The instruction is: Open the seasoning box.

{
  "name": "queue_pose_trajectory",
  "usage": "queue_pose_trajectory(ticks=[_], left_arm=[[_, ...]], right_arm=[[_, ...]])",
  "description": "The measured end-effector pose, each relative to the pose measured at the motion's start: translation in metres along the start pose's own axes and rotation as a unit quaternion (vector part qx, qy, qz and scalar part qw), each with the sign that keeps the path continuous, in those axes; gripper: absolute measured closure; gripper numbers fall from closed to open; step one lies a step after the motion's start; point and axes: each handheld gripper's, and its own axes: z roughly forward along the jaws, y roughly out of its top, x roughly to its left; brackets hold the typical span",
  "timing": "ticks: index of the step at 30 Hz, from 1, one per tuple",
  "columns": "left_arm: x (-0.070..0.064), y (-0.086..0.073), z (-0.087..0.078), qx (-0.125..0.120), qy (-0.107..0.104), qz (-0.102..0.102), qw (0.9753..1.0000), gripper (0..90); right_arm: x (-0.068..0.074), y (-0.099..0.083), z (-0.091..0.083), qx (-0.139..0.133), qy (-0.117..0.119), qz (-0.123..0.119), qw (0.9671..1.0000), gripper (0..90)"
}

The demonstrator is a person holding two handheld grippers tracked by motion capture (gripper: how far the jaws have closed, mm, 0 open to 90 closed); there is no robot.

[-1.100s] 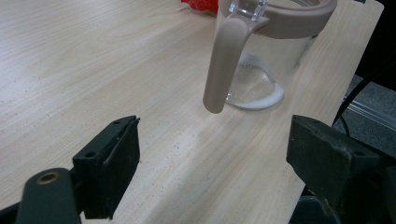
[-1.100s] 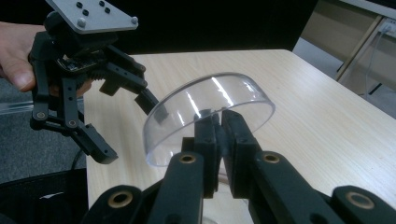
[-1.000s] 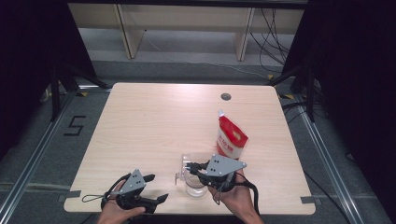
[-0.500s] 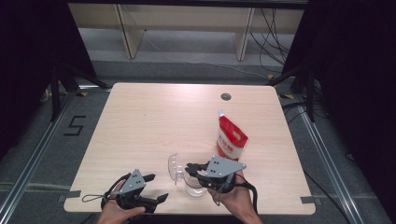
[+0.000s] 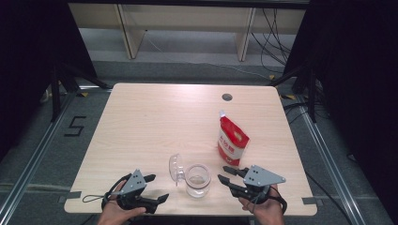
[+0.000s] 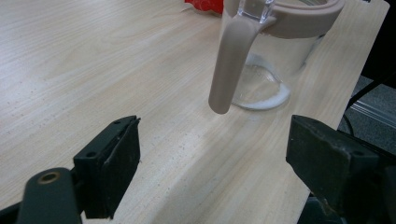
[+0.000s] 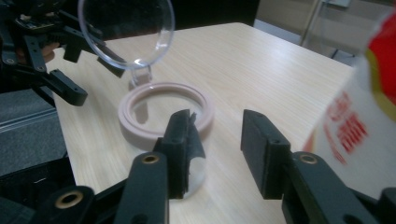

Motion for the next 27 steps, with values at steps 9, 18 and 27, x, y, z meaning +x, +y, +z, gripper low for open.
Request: queue_pose_trajectory(ticks=[9,18,27], left_arm=[[0.001,-0.001,0.001,-0.002,-0.004,-0.002,1.0000,17.3],[0.000,-0.001,0.003,0.005,-0.006,-0.006,1.0000,17.1],[0.002,-0.001,0.002,0.015,0.000,0.005,0.9999,17.1]], right_arm=[[-0.011,-0.025,-0.023,0.010,-0.049,0.053,0.9974,50.7],[-0.028,-0.037,-0.026,0.005,-0.107,0.104,0.9888,39.0],[-0.041,-0.043,-0.013,0.005,-0.113,0.110,0.9874,35.3]])
